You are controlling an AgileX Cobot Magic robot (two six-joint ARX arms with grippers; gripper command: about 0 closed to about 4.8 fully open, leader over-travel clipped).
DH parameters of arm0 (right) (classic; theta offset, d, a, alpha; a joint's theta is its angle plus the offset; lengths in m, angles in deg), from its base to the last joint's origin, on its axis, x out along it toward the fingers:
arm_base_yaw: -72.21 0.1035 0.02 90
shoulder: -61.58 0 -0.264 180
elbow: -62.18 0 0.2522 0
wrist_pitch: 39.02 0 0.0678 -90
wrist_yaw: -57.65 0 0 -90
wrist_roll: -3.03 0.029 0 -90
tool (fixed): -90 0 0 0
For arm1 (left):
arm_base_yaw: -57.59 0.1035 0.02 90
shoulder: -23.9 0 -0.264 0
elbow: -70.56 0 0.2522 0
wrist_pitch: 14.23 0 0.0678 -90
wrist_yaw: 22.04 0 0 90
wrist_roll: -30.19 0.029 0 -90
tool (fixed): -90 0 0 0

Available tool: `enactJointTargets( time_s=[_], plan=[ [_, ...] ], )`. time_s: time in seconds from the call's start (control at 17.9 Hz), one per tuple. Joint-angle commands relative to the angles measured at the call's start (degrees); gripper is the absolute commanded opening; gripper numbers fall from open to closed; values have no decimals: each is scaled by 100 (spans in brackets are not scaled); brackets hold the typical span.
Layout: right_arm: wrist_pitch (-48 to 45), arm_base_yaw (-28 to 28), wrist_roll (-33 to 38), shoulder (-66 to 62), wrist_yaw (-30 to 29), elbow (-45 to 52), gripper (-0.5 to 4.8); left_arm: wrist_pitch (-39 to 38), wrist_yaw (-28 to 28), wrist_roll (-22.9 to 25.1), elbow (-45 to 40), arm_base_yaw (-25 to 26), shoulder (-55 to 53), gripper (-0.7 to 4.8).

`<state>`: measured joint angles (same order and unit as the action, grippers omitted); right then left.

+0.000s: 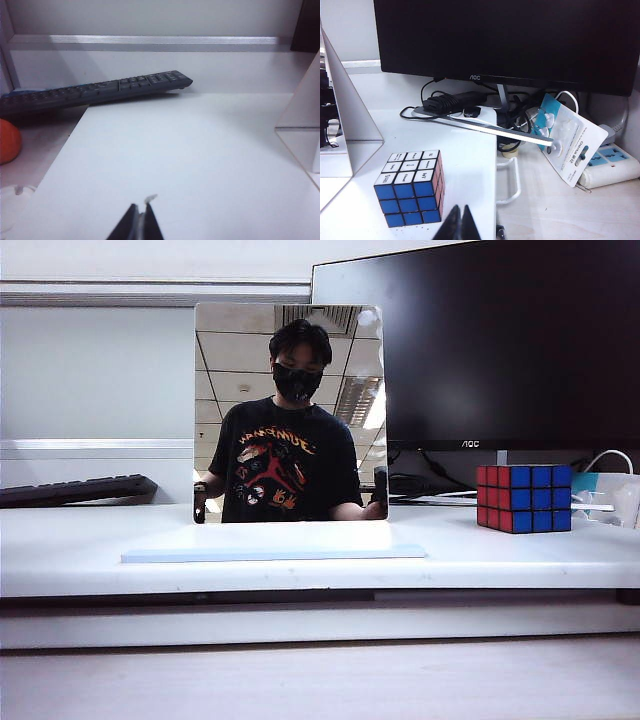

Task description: Move the the Rubik's Cube near the mirror.

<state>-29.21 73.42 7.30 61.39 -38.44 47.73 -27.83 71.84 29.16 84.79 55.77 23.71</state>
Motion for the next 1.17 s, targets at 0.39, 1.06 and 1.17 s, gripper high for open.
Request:
enactJointTargets(
  time_s=[0.39, 1.06, 1.17],
  plan=[
    [-59, 0, 57, 4, -55, 28, 0, 48, 140, 20, 7, -332, -2, 22],
    [-632, 323, 2024, -295, -748, -181, 479, 35, 361, 20, 7, -4391, -2, 22],
    [-1329, 590, 1759, -807, -614, -181, 479, 33, 363, 20, 7, -4385, -2, 22]
  ],
)
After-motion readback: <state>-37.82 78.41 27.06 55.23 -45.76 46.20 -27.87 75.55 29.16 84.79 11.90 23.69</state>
